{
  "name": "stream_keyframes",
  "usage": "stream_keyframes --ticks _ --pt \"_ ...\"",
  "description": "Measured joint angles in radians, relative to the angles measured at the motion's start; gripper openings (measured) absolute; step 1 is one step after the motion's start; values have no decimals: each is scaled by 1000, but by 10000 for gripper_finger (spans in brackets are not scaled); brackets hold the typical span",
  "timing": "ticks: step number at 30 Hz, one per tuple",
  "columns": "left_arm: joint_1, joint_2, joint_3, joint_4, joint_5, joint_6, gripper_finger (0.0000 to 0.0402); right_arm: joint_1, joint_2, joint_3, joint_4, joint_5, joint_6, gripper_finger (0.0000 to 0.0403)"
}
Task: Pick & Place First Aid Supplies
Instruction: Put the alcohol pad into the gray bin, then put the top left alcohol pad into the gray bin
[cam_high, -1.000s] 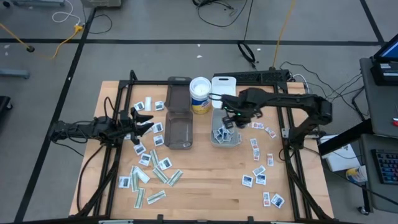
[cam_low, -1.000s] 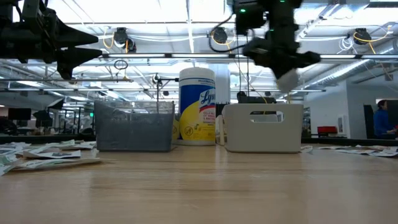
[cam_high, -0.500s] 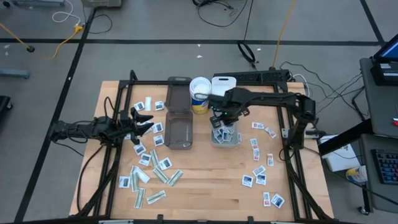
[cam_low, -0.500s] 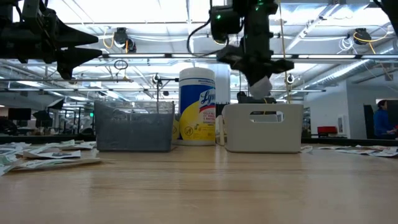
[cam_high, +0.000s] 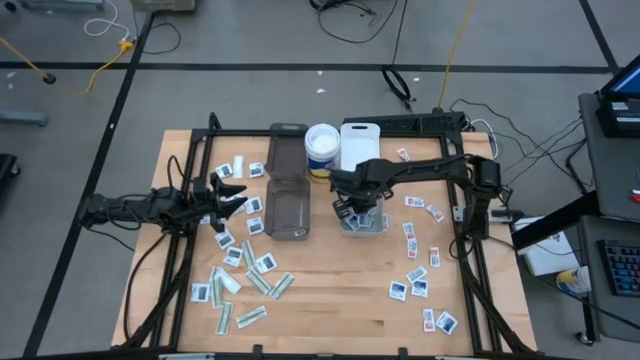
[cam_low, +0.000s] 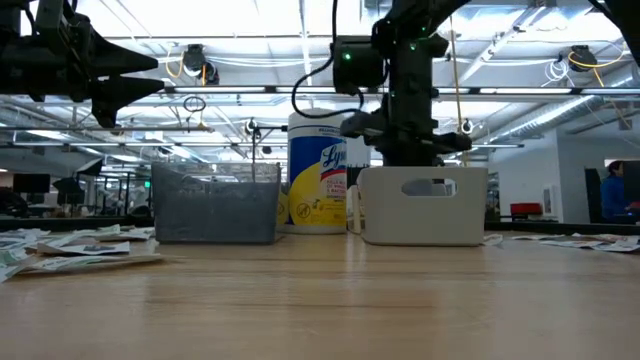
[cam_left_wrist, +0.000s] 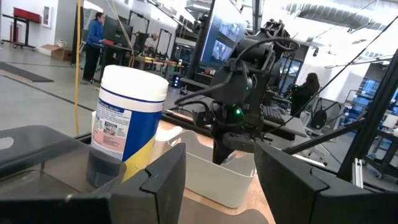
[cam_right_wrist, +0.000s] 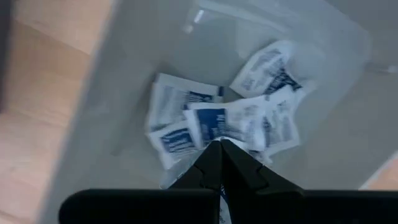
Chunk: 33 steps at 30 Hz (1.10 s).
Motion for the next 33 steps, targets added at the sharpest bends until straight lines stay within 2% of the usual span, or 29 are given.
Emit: stream_keyframes --ticks 4,7,16,20,25,33 --pt "0 0 0 0 0 0 196 6 0 -29 16 -3 5 3" --pt "0 0 0 0 0 0 196 13 0 -30 17 -28 -14 26" --pt "0 0 0 0 0 0 196 14 0 -30 32 -31 -60 181" --pt "0 0 0 0 0 0 196 13 -12 -30 34 -57 -125 228" --pt "0 0 0 0 0 0 196 17 -92 -30 16 -57 -248 244" --pt "0 0 0 0 0 0 196 53 -231 -50 -95 -58 -422 236"
